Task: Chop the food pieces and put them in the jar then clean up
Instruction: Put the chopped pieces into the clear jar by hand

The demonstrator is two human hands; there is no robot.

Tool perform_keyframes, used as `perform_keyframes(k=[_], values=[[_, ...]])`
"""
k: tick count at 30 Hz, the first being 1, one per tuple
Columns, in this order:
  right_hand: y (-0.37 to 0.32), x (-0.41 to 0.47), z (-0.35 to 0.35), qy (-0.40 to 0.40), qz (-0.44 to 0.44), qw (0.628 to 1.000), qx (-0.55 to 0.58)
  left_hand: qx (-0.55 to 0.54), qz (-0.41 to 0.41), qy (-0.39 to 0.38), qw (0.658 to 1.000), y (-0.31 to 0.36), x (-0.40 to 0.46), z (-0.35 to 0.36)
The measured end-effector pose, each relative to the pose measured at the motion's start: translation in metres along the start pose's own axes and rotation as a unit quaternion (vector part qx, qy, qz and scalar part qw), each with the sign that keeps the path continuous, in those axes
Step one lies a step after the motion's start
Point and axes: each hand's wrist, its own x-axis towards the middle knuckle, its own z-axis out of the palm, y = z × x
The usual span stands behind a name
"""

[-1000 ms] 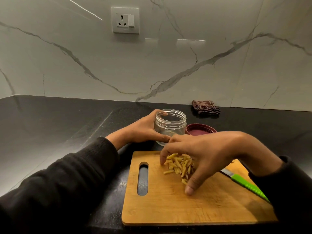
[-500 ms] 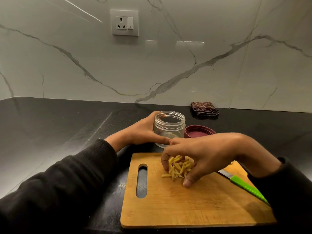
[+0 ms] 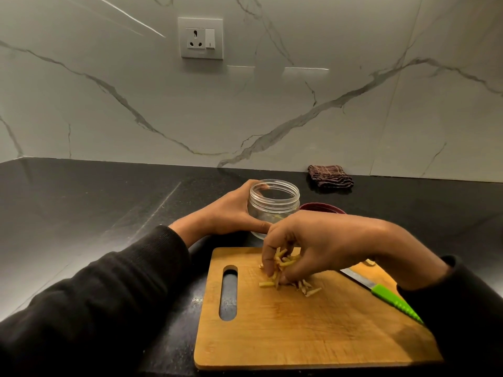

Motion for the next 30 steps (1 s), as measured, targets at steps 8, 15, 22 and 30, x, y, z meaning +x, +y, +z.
perform_keyframes(k=[8, 15, 22, 30], values=[[0.006, 0.000, -0.003, 0.082, -0.002, 0.996, 0.038, -0.003, 0.003, -0.001, 1.000, 0.002, -0.001, 0.000], [0.011, -0.002, -0.010, 0.189, -0.001, 0.977, 0.097, -0.002, 0.013, -0.009, 1.000, 0.003, -0.002, -0.002], [0.014, -0.007, -0.015, 0.297, 0.024, 0.931, 0.211, -0.010, 0.022, -0.020, 1.000, 0.002, -0.001, -0.001], [0.021, -0.005, -0.012, 0.464, 0.056, 0.815, 0.343, 0.010, 0.027, -0.028, 0.999, 0.007, 0.000, 0.002]])
